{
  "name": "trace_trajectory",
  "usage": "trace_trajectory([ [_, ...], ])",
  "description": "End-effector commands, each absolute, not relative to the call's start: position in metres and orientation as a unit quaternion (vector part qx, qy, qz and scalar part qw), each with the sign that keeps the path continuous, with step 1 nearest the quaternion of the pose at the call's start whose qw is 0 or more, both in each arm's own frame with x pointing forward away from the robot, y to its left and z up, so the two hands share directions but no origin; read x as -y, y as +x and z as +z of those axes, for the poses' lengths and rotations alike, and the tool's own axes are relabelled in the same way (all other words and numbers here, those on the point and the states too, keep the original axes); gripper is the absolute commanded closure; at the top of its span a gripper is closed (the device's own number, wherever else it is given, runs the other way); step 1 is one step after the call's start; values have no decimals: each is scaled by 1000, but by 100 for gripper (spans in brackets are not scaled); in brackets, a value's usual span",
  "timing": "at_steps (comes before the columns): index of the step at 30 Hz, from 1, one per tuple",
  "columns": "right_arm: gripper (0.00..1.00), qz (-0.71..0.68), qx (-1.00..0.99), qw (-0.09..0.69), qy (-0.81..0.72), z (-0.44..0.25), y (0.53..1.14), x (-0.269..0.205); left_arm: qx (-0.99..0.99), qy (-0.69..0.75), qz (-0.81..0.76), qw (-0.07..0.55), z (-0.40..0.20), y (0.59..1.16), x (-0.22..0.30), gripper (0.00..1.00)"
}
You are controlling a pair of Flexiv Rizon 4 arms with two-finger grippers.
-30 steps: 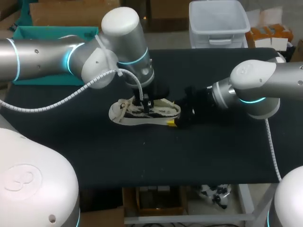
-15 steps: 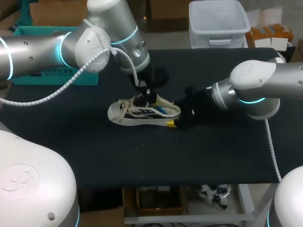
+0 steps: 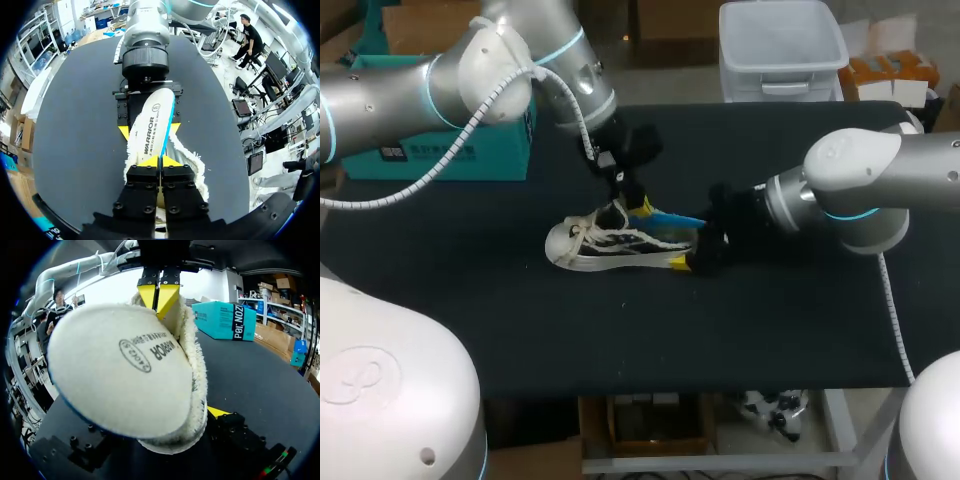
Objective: Open the shoe tongue, take the insole out of the shoe, put the insole back into the shoe, and pack the shoe into the shoebox
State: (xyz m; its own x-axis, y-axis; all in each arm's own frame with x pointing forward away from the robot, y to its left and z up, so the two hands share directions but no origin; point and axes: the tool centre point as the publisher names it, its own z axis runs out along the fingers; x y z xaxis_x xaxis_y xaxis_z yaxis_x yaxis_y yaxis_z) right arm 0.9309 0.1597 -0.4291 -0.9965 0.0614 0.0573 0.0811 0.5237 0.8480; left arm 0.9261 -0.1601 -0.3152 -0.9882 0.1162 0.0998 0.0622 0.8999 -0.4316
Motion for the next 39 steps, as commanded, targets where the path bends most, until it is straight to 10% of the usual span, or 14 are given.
trace_trajectory([
  [1, 100, -487, 872, 9, -41, -434, 929, -161, 961, -71, 247, 103, -308, 932, 154, 100],
  [27, 99, -480, 876, 9, -40, -429, 929, -153, 878, -200, 396, 177, -197, 874, 173, 100],
  [29, 48, -478, 878, 9, -41, -427, 929, -149, 874, -206, 403, 179, -191, 871, 174, 100],
  [30, 0, -476, 878, 10, -44, -427, 929, -147, 870, -212, 407, 183, -189, 870, 174, 100],
  [39, 0, -402, 910, 18, -96, -396, 913, -106, 837, -238, 444, 214, -160, 867, 162, 100],
])
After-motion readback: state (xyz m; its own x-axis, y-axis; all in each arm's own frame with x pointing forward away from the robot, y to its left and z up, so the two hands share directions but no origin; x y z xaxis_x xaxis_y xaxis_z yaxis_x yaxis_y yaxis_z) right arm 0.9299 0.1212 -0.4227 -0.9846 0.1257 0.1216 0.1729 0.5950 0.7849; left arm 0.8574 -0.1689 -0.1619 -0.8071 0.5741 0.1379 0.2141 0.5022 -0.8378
